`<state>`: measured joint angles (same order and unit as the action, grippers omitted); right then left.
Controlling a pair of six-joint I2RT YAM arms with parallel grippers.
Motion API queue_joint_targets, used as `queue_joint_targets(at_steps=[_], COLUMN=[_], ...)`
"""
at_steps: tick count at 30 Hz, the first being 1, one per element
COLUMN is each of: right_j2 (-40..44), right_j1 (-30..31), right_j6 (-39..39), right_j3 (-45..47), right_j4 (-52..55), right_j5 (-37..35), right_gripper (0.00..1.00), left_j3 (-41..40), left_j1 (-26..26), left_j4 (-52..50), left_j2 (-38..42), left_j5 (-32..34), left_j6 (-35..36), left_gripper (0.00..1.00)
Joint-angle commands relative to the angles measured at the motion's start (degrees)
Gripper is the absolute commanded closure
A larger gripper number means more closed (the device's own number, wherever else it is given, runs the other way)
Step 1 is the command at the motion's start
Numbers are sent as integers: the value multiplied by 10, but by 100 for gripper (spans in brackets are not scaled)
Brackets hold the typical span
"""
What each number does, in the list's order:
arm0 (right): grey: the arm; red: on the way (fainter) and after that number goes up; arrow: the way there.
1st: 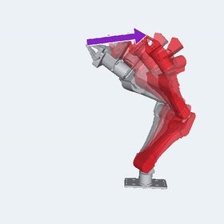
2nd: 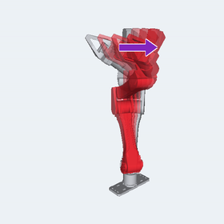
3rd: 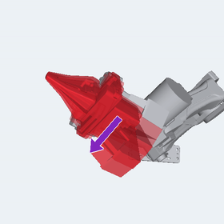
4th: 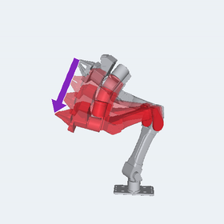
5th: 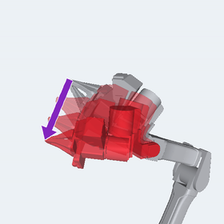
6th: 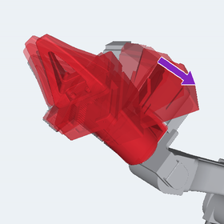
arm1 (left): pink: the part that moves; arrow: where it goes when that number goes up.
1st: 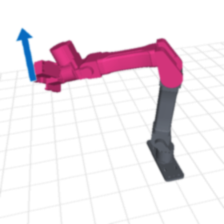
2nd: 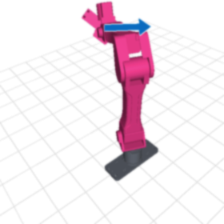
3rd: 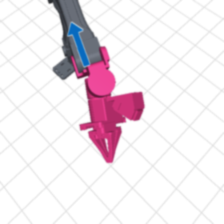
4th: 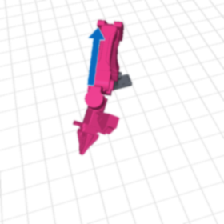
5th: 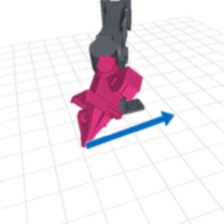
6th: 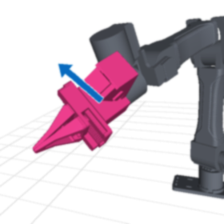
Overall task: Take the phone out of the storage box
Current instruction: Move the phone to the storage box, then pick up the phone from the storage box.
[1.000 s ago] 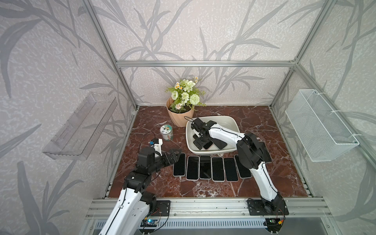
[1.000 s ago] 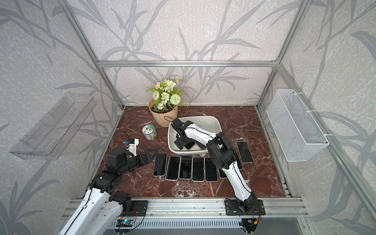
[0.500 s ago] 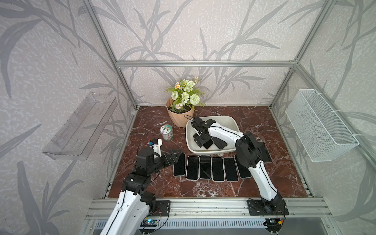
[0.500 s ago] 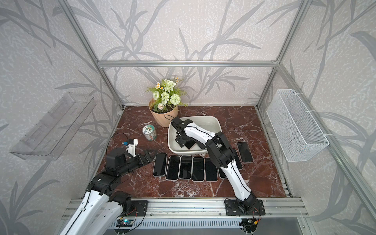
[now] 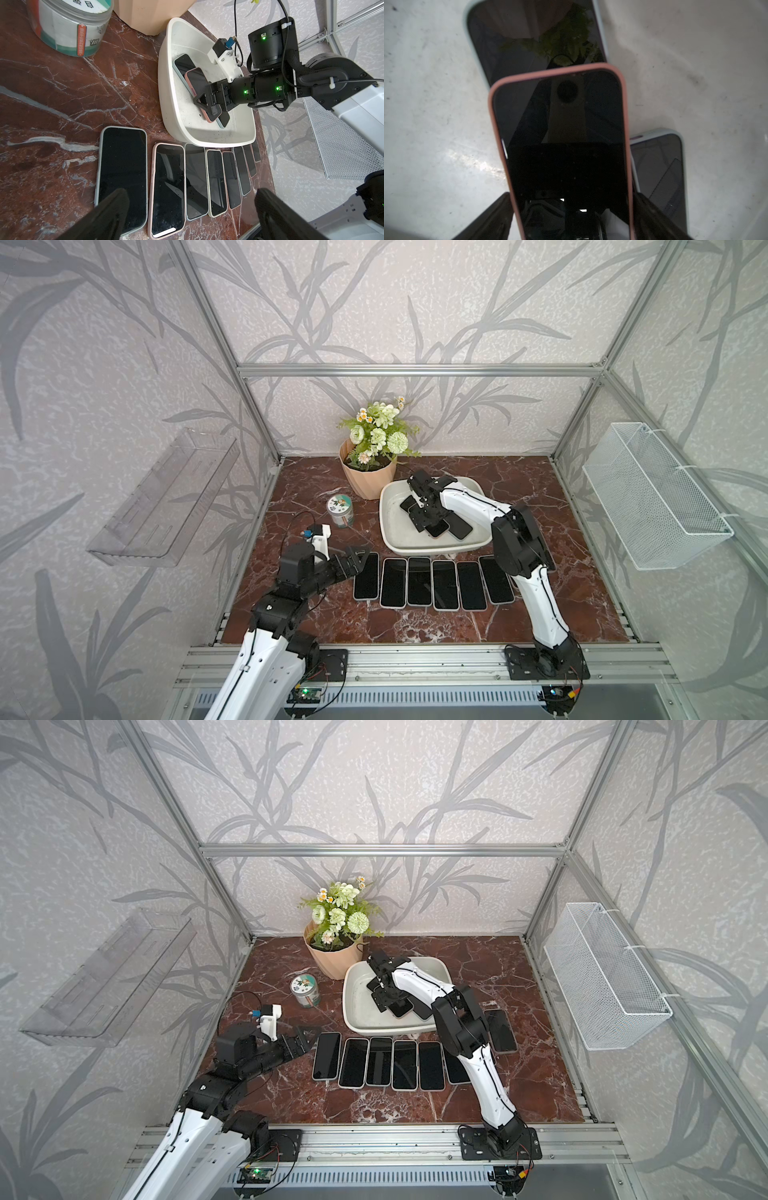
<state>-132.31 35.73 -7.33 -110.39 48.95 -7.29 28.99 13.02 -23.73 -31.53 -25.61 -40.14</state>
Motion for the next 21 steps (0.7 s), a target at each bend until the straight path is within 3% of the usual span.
queue_joint_targets(at_steps=[1, 5, 14, 21], right_j2=[-1, -14, 3, 50], right_j1=[-4, -10, -25, -36], right_j6=[-11, -14, -24, -35], right_j3=[11, 8, 23, 57], right_j4=[3, 2, -13, -42], right_j5=[25, 36, 57, 61], right_gripper=[4, 3, 17, 22], left_j3=[2, 2, 3, 9], left_j1=[1, 0, 0, 1], left_j4=[-4, -8, 2, 2], left_j2=[7, 9, -1, 0], left_j5=[0, 0, 0, -3], left_j6=[1, 2, -2, -7], left_gripper=[0, 0, 0, 0])
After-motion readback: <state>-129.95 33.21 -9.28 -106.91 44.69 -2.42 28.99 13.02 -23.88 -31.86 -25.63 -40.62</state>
